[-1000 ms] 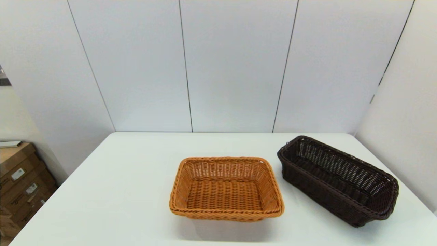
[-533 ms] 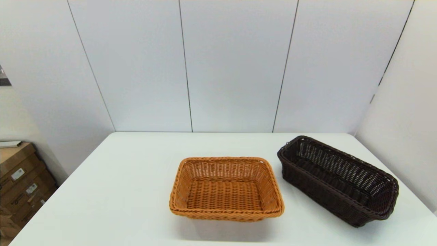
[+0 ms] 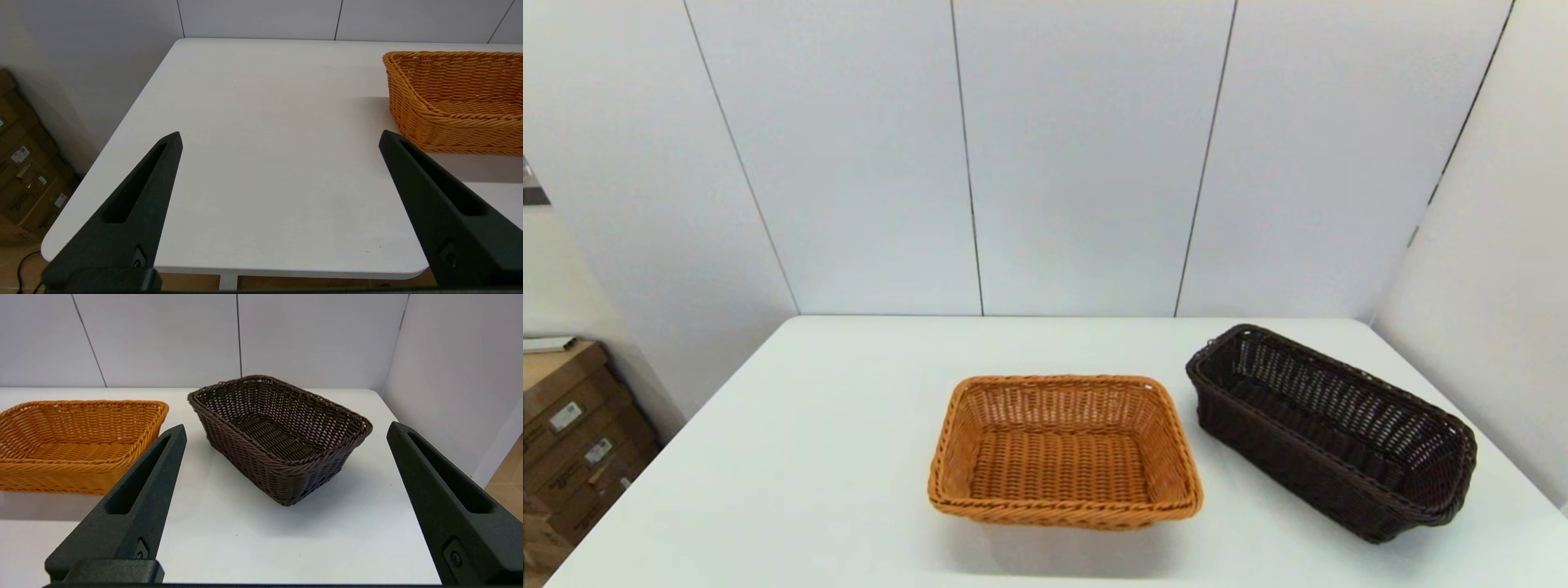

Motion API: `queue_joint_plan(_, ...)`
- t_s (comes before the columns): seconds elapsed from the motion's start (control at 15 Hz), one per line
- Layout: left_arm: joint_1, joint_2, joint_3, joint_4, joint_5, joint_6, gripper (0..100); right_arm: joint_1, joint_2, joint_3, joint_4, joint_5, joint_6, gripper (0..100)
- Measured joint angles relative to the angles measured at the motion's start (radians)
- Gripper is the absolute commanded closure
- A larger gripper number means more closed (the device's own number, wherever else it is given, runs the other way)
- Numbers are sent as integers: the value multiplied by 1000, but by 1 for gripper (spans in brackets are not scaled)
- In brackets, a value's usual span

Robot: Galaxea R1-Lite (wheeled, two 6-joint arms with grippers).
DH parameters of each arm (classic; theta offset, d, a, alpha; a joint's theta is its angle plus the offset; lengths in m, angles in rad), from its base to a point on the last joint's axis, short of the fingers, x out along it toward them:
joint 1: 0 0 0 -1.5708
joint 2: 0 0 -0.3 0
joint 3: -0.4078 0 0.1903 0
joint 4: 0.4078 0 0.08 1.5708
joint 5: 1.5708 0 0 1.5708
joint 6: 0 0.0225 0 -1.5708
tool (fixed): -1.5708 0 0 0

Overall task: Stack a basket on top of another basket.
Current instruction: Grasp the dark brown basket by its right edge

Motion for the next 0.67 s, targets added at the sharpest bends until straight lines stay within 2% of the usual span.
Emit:
queue_joint_plan(0.4,0,0,0,0,0,0,0,0,4,-1,7,18,3,0)
queue_joint_plan(0.67,0,0,0,0,0,0,0,0,35,-66,57,18,4,0)
